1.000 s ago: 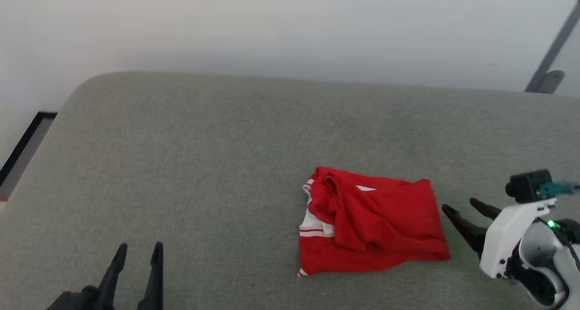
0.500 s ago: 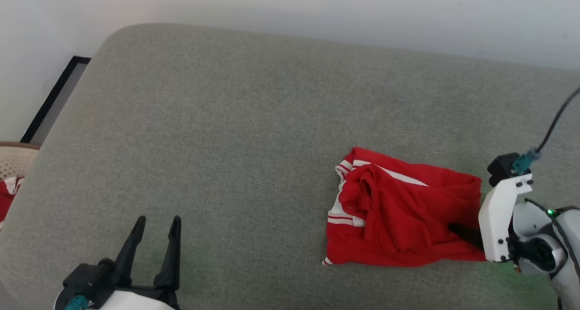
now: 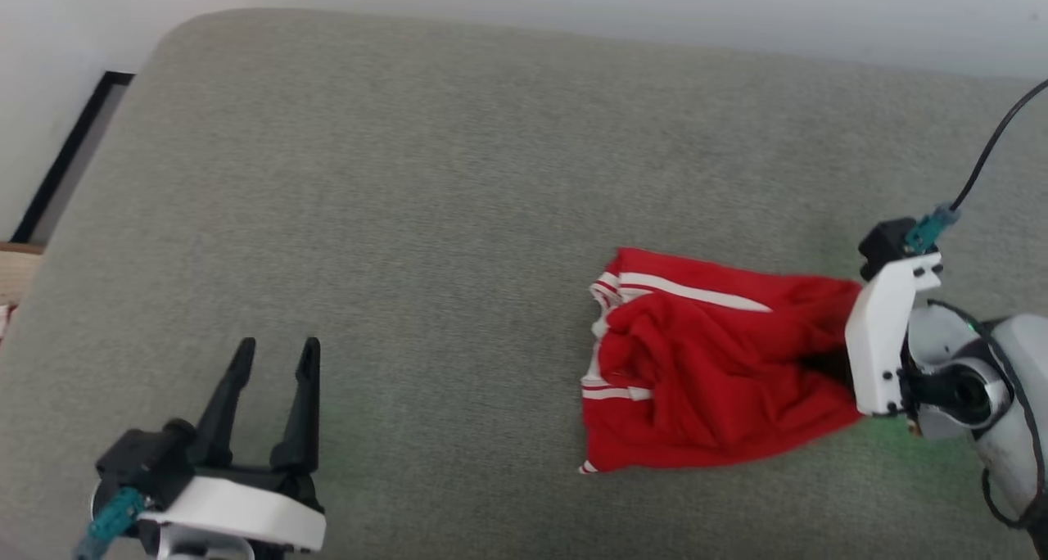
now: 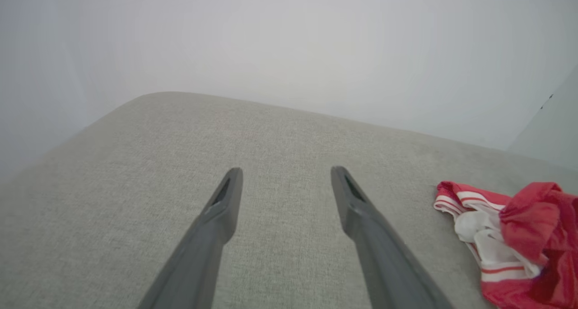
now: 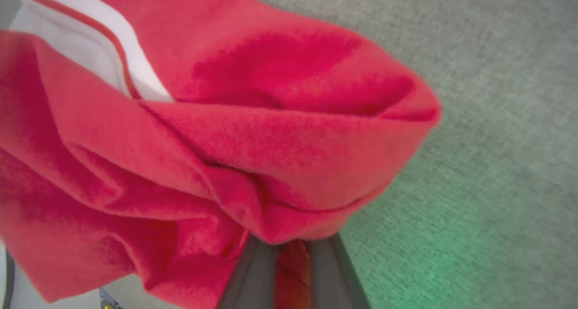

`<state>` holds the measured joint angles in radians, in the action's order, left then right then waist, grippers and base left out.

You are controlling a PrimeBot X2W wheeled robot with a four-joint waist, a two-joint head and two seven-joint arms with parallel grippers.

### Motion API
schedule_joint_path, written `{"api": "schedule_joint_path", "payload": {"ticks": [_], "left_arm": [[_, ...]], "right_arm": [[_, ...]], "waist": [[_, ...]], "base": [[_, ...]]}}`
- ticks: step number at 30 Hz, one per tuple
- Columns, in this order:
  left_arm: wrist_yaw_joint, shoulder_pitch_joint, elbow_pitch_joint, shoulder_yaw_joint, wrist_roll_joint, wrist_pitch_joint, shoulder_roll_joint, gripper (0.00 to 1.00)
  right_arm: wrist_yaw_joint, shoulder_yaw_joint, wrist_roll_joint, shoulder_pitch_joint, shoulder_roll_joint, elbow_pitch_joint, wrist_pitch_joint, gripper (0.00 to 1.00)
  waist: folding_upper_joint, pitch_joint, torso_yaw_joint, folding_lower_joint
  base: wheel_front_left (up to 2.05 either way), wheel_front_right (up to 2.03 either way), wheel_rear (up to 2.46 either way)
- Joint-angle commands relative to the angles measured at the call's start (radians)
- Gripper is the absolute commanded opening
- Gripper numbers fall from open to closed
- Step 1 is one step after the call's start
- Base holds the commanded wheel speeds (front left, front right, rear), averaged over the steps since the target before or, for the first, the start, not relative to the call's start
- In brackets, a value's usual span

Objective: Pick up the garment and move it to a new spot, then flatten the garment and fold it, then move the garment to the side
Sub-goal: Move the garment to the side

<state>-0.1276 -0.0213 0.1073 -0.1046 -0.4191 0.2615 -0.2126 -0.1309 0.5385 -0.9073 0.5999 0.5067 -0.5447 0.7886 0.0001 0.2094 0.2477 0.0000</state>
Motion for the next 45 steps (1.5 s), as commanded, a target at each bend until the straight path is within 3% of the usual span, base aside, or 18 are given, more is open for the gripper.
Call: {"api": "schedule_joint_path", "payload": {"ticks": [1, 11, 20, 33, 45], "left_arm": [[-0.003, -0.023, -0.005, 0.0, -0.005, 0.005, -0.005, 1.0], [-0.003, -0.116, -0.031, -0.031, 0.011, 0.005, -0.032, 1.0], [-0.003, -0.221, -0.055, -0.105, 0.043, 0.005, -0.042, 1.0], [-0.003, -0.386, -0.068, -0.257, 0.069, 0.005, -0.067, 1.0], [-0.003, -0.488, -0.071, -0.346, 0.076, 0.005, -0.072, 1.0]], "right_arm": [[0.0, -0.002, -0.008, 0.009, -0.015, 0.007, -0.009, 0.0], [0.0, -0.069, 0.031, 0.103, 0.089, 0.082, -0.024, 0.0], [0.0, -0.12, 0.142, 0.174, 0.18, 0.082, -0.121, 0.0], [0.0, -0.196, 0.375, 0.26, 0.214, 0.005, -0.294, 0.0], [0.0, -0.283, 0.574, 0.349, 0.222, -0.123, -0.406, 0.0]], "waist": [[-0.0001, 0.01, -0.022, 0.0], [-0.0001, 0.063, -0.129, 0.0], [-0.0001, 0.108, -0.212, 0.0], [-0.0001, 0.183, -0.322, 0.0], [-0.0001, 0.249, -0.373, 0.0]], "base": [[0.0, 0.0, 0.0], [0.0, 0.0, 0.0], [0.0, 0.0, 0.0], [0.0, 0.0, 0.0], [0.0, 0.0, 0.0]]}}
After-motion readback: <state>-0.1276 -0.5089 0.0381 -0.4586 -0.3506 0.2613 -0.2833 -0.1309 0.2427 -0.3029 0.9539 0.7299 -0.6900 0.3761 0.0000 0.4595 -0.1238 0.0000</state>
